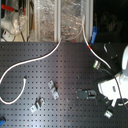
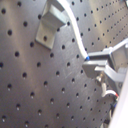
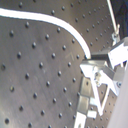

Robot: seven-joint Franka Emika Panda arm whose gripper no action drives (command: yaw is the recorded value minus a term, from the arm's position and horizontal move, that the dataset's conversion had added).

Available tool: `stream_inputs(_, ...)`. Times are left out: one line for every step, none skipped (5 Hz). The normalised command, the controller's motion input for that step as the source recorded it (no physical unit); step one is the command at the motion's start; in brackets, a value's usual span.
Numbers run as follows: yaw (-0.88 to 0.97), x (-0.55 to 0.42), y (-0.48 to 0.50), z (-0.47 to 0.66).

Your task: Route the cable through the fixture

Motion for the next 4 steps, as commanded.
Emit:
stream_inputs(0.25,-0.454,0.007,0.05)
stream_inputs(0.44,-0.298,0.123,0.03)
stream_inputs(0.55,-0.143,0.25,-0.02)
stream_inputs(0.0,0.193,0.147,0.0)
